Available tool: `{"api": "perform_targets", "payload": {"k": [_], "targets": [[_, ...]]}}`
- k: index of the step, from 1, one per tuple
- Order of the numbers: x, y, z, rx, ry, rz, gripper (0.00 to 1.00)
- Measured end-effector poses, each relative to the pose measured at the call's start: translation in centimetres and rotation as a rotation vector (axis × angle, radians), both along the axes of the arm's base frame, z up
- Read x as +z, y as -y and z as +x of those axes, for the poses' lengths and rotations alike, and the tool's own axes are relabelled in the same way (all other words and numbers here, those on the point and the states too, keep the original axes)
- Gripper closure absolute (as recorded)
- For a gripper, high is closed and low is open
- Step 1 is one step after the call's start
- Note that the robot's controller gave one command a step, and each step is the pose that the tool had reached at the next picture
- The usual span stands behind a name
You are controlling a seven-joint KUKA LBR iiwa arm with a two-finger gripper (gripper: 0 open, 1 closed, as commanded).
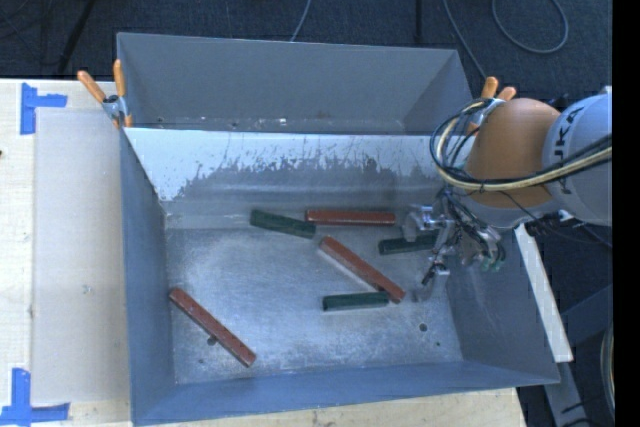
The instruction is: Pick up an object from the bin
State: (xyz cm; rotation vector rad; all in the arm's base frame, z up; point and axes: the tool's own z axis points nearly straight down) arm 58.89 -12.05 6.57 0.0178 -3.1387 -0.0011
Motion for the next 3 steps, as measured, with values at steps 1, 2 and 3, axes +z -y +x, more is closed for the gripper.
{"api": "perform_targets", "payload": {"k": [1,2,3], "targets": [[0.1,-0.07,0.13,0.001,0.006,-0.001,0.0],[0.16,-0.11,0.21,0.003,0.005,-0.001,0.0],[0.18,-0.15,0.26,0.005,0.004,-0.001,0.0]]}}
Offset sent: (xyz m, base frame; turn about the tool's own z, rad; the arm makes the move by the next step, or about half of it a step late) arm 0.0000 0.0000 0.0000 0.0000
